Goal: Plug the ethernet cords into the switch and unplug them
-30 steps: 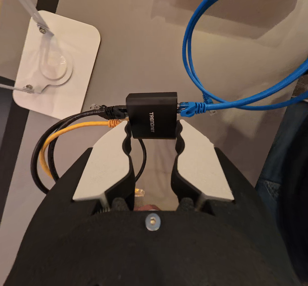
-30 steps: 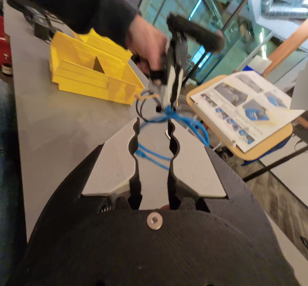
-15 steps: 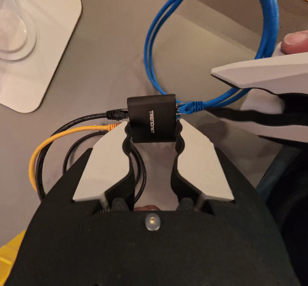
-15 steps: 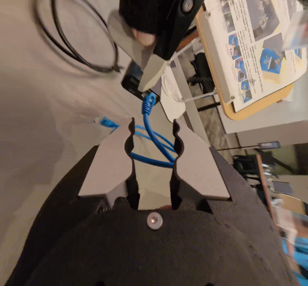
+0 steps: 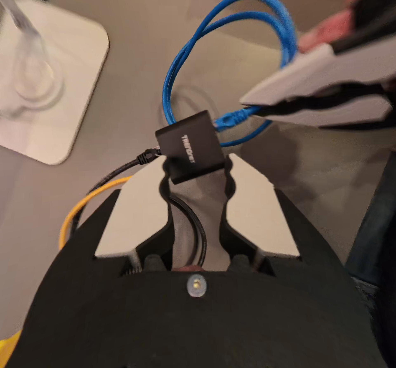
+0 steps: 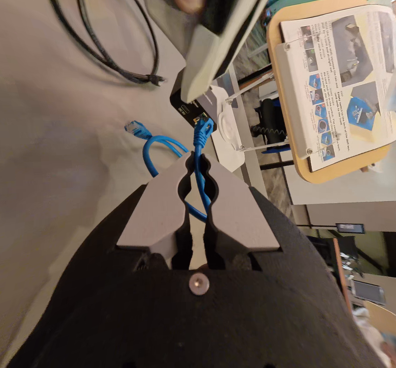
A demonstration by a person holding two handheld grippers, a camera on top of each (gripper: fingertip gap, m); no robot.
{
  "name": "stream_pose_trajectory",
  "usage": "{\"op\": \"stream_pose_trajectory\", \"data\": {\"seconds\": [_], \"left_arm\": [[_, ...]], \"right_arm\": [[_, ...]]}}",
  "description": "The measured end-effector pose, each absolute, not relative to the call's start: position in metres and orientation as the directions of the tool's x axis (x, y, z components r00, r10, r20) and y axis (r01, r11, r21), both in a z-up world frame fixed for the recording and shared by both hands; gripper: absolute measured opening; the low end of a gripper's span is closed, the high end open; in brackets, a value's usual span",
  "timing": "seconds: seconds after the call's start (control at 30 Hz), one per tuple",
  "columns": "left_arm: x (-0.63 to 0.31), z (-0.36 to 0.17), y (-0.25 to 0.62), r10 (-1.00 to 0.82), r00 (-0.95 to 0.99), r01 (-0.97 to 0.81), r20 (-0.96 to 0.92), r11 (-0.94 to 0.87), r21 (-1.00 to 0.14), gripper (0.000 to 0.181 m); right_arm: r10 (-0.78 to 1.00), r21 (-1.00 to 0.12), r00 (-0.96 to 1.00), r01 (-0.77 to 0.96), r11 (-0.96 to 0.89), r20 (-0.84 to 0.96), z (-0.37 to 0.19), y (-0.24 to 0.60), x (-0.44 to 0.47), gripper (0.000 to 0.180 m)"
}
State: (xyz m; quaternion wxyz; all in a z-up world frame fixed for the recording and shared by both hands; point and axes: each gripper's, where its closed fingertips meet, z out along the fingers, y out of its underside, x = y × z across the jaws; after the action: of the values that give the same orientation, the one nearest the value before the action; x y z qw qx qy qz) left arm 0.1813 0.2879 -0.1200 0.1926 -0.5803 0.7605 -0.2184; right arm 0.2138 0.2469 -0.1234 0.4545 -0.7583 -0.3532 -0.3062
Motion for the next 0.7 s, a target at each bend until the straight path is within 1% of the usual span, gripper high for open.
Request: {"op": "stream_pose_trajectory", "data": {"seconds": [0.03,0.07,0.1,0.13,0.2,0.23,0.27,0.3,0.33,0.4,0.47,0.53,0.57,0.67,0.7], "left_arm": [[0.178,-0.111,0.282,-0.956,-0.273,-0.761,-0.105,0.282,-0.585,0.046],[0.174,-0.104,0.277,-0.945,-0.276,-0.732,-0.177,0.326,-0.598,0.047],[0.171,-0.096,0.276,-0.924,-0.269,-0.701,-0.272,0.382,-0.602,0.054],[0.168,-0.088,0.275,-0.882,-0.265,-0.662,-0.39,0.461,-0.591,0.066],[0.163,-0.07,0.275,-0.748,-0.232,-0.584,-0.622,0.619,-0.526,0.087],[0.16,-0.065,0.272,-0.69,-0.24,-0.553,-0.682,0.675,-0.489,0.093],[0.156,-0.064,0.267,-0.659,-0.279,-0.533,-0.698,0.711,-0.458,0.092],[0.153,-0.065,0.265,-0.646,-0.314,-0.527,-0.695,0.728,-0.439,0.092],[0.15,-0.068,0.261,-0.657,-0.376,-0.529,-0.653,0.731,-0.431,0.095],[0.143,-0.074,0.257,-0.686,-0.493,-0.541,-0.535,0.724,-0.428,0.096],[0.134,-0.078,0.252,-0.661,-0.621,-0.524,-0.421,0.75,-0.403,0.095],[0.128,-0.088,0.255,-0.68,-0.68,-0.577,-0.276,0.728,-0.371,0.104],[0.125,-0.092,0.251,-0.678,-0.711,-0.586,-0.185,0.717,-0.378,0.103],[0.126,-0.103,0.241,-0.661,-0.75,-0.596,-0.031,0.695,-0.402,0.1],[0.125,-0.107,0.236,-0.647,-0.762,-0.598,0.013,0.696,-0.398,0.096]], "right_arm": [[0.25,-0.505,0.588,0.799,-0.326,0.769,-0.118,0.245,0.216,0.003],[0.242,-0.525,0.6,0.792,-0.31,0.762,-0.112,0.244,0.218,0.003],[0.237,-0.539,0.608,0.788,-0.298,0.758,-0.108,0.242,0.219,0.003],[0.236,-0.564,0.629,0.773,-0.29,0.741,-0.105,0.241,0.22,0.003],[0.255,-0.611,0.66,0.751,-0.25,0.707,-0.101,0.239,0.216,0.003],[0.253,-0.63,0.67,0.742,-0.229,0.698,-0.098,0.237,0.215,0.003],[0.266,-0.645,0.675,0.737,-0.202,0.688,-0.095,0.235,0.211,0.003],[0.288,-0.644,0.662,0.746,-0.166,0.692,-0.093,0.232,0.206,0.003],[0.299,-0.636,0.646,0.758,-0.142,0.703,-0.092,0.23,0.203,0.003],[0.332,-0.627,0.615,0.774,-0.082,0.715,-0.088,0.224,0.194,0.003],[0.348,-0.643,0.612,0.765,-0.034,0.71,-0.083,0.22,0.187,0.003],[0.366,-0.653,0.602,0.757,0.024,0.71,-0.077,0.214,0.179,0.003],[0.365,-0.659,0.603,0.751,0.038,0.709,-0.073,0.213,0.178,0.003],[0.373,-0.679,0.609,0.729,0.085,0.701,-0.066,0.209,0.172,0.003],[0.375,-0.679,0.606,0.728,0.095,0.702,-0.065,0.209,0.17,0.003]]}}
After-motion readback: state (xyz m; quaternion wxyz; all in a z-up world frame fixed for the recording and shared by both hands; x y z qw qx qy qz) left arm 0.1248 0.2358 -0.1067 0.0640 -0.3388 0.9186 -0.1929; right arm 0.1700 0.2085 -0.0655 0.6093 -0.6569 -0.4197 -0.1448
